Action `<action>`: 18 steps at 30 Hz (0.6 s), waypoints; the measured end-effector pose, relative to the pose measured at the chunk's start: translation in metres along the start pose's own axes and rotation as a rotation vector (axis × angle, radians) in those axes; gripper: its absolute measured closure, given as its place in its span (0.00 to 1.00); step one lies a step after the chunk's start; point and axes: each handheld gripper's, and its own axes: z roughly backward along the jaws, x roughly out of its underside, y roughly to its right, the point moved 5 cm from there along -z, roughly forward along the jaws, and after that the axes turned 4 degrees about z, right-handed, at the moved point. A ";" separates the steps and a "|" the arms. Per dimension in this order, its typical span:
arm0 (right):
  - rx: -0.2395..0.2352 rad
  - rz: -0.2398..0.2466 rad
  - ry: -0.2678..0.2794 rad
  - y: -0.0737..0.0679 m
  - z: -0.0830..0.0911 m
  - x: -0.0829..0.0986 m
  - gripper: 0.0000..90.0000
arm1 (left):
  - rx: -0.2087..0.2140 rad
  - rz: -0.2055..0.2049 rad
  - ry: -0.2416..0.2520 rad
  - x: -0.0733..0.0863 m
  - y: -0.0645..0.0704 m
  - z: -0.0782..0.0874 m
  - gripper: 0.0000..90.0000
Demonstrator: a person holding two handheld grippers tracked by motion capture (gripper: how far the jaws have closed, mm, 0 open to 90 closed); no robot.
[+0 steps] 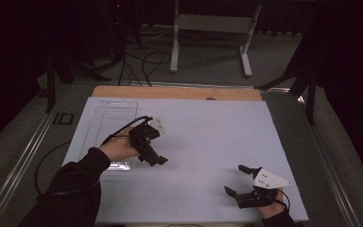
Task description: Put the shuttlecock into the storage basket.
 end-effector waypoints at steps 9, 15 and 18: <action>0.000 -0.003 -0.001 0.000 0.000 0.000 0.10 | -0.042 0.041 0.103 -0.007 0.006 -0.019 0.00; 0.001 -0.009 -0.001 0.000 0.001 0.000 0.10 | -0.026 0.063 0.178 -0.002 0.010 -0.031 0.00; -0.001 -0.007 -0.002 0.000 0.000 0.000 0.10 | -0.031 0.036 0.199 0.002 0.014 -0.038 0.00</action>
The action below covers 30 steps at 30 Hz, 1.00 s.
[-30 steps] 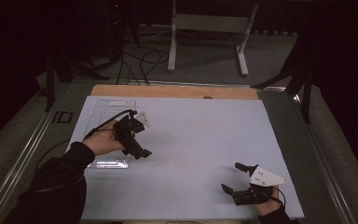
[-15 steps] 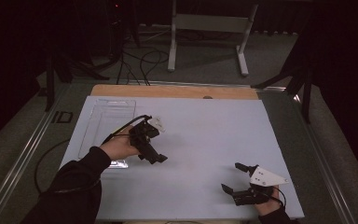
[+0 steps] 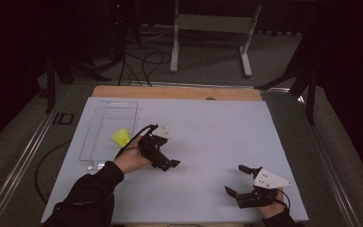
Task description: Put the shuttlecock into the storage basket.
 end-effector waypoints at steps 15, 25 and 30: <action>-0.003 0.002 0.000 -0.001 0.001 -0.001 0.10 | 0.029 -0.033 0.157 0.008 0.026 -0.005 0.00; -0.004 0.004 0.002 -0.001 0.001 -0.001 0.10 | 0.051 -0.032 0.182 0.014 0.036 -0.015 0.00; -0.007 0.003 0.001 -0.001 0.001 -0.001 0.10 | 0.069 -0.039 0.138 0.022 0.041 -0.017 0.00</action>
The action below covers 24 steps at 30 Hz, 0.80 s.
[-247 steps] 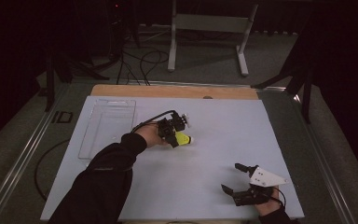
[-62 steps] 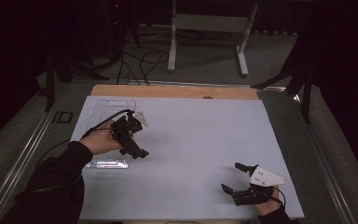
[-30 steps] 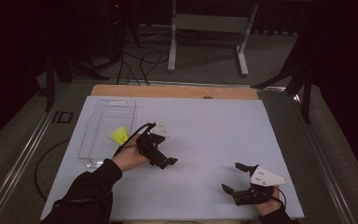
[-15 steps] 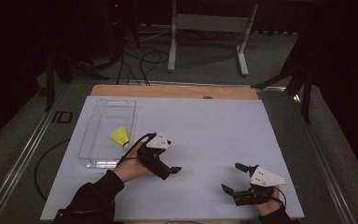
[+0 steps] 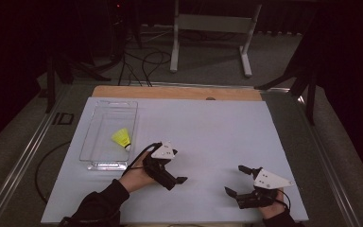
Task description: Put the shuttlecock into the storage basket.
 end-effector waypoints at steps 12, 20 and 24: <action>-0.001 0.000 0.000 0.000 0.001 -0.001 0.10 | 0.016 0.007 -0.055 0.033 0.011 0.012 0.00; -0.003 -0.003 0.000 -0.001 0.001 -0.001 0.10 | 0.029 0.022 -0.054 0.052 0.019 0.028 0.00; -0.002 0.003 -0.001 -0.001 0.000 -0.001 0.10 | 0.021 0.025 -0.051 0.061 0.021 0.035 0.00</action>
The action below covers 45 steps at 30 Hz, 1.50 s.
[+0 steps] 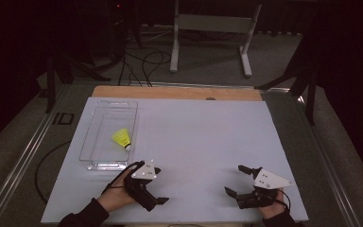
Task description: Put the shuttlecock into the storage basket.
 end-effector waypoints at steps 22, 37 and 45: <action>0.002 0.000 -0.005 0.000 0.000 0.000 0.10 | -0.042 0.066 0.012 0.049 -0.011 0.040 0.00; -0.002 0.000 -0.005 0.000 -0.001 0.001 0.10 | -0.110 0.136 0.024 0.078 -0.022 0.063 0.00; -0.002 0.012 -0.003 0.000 -0.001 0.001 0.10 | -0.125 0.172 0.042 0.081 -0.024 0.065 0.00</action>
